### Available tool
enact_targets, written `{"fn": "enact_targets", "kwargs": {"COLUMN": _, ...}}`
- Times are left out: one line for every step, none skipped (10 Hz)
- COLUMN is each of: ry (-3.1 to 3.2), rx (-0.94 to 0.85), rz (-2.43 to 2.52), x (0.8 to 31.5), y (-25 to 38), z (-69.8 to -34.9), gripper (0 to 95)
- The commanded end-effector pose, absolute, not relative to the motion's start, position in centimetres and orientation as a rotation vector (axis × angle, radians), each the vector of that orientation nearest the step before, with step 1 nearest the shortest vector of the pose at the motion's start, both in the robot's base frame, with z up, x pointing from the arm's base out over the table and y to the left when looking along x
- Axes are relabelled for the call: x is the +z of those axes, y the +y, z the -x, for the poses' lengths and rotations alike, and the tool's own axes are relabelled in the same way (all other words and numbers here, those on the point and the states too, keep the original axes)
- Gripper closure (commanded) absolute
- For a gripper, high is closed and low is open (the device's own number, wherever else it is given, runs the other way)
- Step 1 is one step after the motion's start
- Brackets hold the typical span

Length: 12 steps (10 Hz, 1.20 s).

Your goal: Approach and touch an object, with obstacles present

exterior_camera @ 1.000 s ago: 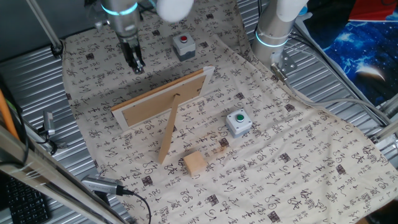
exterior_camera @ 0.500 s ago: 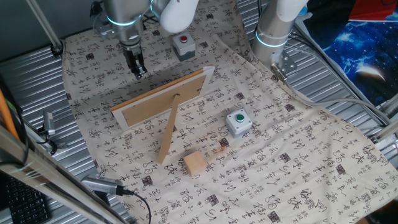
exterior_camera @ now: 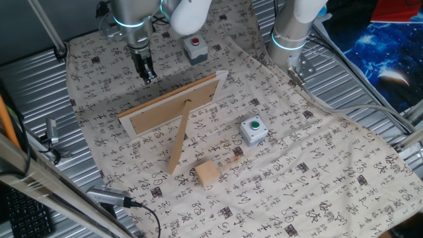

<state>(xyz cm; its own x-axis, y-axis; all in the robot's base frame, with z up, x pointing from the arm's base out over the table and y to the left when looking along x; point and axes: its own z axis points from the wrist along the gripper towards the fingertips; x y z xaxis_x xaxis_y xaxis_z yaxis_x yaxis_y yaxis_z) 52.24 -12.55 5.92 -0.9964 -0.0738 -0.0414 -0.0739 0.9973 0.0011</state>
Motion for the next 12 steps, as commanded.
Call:
{"fn": "enact_targets", "kwargs": {"ry": 3.095, "rx": 0.006, "rz": 0.123, "x": 5.99, "y": -12.53, "z": -52.18, "gripper": 95.0}}
{"fn": "enact_targets", "kwargs": {"ry": 3.094, "rx": 0.006, "rz": 0.127, "x": 5.99, "y": -12.53, "z": -52.18, "gripper": 95.0}}
{"fn": "enact_targets", "kwargs": {"ry": 3.092, "rx": 0.006, "rz": 0.134, "x": 5.96, "y": -12.54, "z": -52.19, "gripper": 95.0}}
{"fn": "enact_targets", "kwargs": {"ry": 3.090, "rx": 0.007, "rz": 0.140, "x": 5.95, "y": -12.54, "z": -52.19, "gripper": 95.0}}
{"fn": "enact_targets", "kwargs": {"ry": 3.087, "rx": 0.009, "rz": 0.147, "x": 5.94, "y": -12.55, "z": -52.19, "gripper": 95.0}}
{"fn": "enact_targets", "kwargs": {"ry": 3.085, "rx": 0.019, "rz": 0.151, "x": 5.94, "y": -12.55, "z": -52.19, "gripper": 95.0}}
{"fn": "enact_targets", "kwargs": {"ry": 3.085, "rx": 0.026, "rz": 0.155, "x": 5.94, "y": -12.56, "z": -52.18, "gripper": 95.0}}
{"fn": "enact_targets", "kwargs": {"ry": 3.085, "rx": 0.032, "rz": 0.159, "x": 5.92, "y": -12.57, "z": -52.19, "gripper": 95.0}}
{"fn": "enact_targets", "kwargs": {"ry": 3.087, "rx": 0.033, "rz": 0.164, "x": 5.91, "y": -12.57, "z": -52.19, "gripper": 95.0}}
{"fn": "enact_targets", "kwargs": {"ry": 3.087, "rx": 0.033, "rz": 0.168, "x": 5.89, "y": -12.58, "z": -52.19, "gripper": 95.0}}
{"fn": "enact_targets", "kwargs": {"ry": 3.087, "rx": 0.034, "rz": 0.171, "x": 5.84, "y": -12.59, "z": -52.21, "gripper": 95.0}}
{"fn": "enact_targets", "kwargs": {"ry": 3.086, "rx": 0.035, "rz": 0.173, "x": 5.80, "y": -12.61, "z": -52.22, "gripper": 95.0}}
